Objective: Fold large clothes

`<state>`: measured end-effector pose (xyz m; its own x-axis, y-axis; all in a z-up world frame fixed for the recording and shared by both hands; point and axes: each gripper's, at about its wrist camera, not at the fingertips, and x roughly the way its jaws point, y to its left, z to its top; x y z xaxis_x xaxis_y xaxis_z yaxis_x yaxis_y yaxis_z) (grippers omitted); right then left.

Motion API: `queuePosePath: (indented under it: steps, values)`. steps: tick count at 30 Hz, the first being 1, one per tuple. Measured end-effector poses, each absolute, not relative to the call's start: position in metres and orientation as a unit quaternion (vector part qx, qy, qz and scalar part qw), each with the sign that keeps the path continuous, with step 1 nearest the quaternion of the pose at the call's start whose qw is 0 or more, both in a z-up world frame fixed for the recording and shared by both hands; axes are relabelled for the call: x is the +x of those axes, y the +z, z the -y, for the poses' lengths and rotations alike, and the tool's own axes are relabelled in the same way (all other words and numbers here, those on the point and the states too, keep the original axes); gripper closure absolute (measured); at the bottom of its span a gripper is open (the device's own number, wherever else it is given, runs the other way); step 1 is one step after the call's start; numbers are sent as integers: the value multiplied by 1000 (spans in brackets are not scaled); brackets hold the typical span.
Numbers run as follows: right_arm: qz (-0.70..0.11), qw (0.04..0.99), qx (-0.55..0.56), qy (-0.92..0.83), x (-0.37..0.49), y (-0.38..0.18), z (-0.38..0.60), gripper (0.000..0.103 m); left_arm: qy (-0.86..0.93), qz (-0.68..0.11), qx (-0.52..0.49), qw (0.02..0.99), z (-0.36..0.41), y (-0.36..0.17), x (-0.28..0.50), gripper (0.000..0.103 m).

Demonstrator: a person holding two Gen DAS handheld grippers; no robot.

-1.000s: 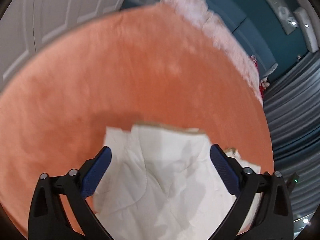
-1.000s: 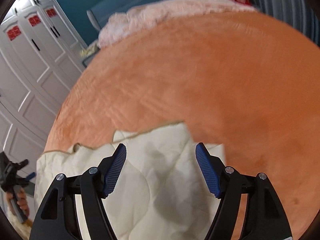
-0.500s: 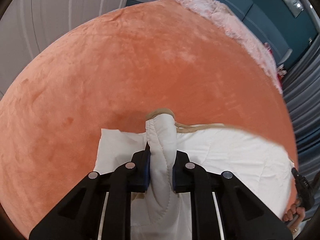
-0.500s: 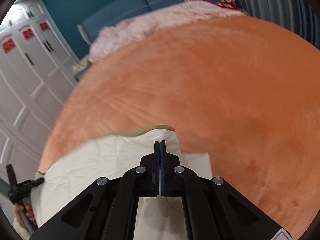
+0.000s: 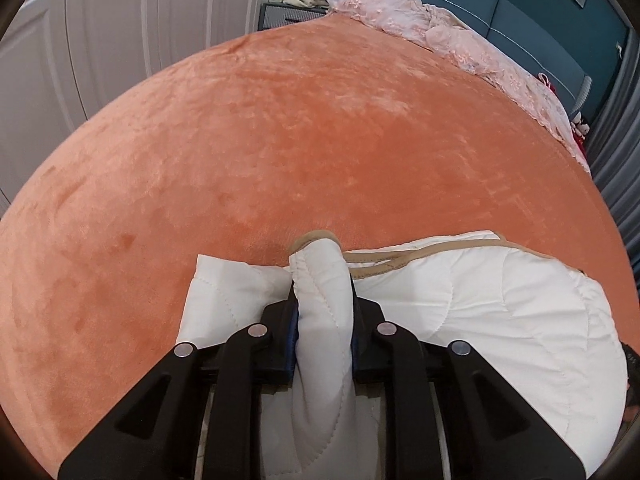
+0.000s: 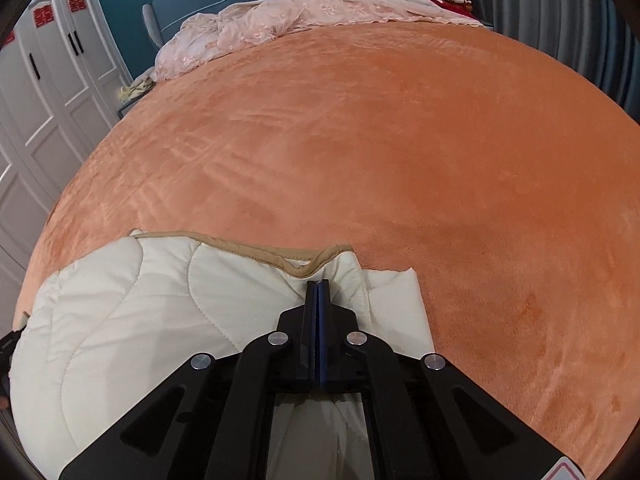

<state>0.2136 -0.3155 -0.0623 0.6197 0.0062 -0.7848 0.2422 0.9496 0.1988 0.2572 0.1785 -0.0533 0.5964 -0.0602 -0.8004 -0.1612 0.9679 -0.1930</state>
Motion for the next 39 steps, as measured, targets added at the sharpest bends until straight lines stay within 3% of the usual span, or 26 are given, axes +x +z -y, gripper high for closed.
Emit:
queuePosePath:
  steps: [3,4,5,6,7,11,15,18,23,29,39]
  values:
    - [-427,884,177,-62,208,-54,328,103,24,-448,-137,883,-186,-41,254,84]
    - [-424,884,184,-68,205,-48,331,102,34,-444,-139,884,-191,-31,249,73]
    - [-411,887,191,-88,195,-34,339,95,49,-436,-136,888,-195,-22,244,65]
    - [-399,891,187,-111,186,-23,342,83,72,-414,-133,898,-205,-3,233,48]
    - [-385,896,181,-130,178,-11,346,81,85,-397,-130,905,-211,10,226,43]
    - [-354,916,169,-86,165,31,325,81,91,-369,-97,920,-209,60,218,45]
    - [-391,910,132,35,194,37,239,84,-18,-394,-111,912,-147,73,234,48]
    - [-423,896,98,96,216,19,181,90,-98,-437,-113,887,-89,50,251,55]
    - [-464,875,84,110,241,-16,151,90,-114,-498,-100,854,-38,-9,275,69]
    - [-490,862,87,103,248,-58,150,95,-106,-496,-82,858,-28,-45,278,69]
    - [-478,871,64,88,253,-71,142,96,-96,-469,-53,876,-22,-56,276,68]
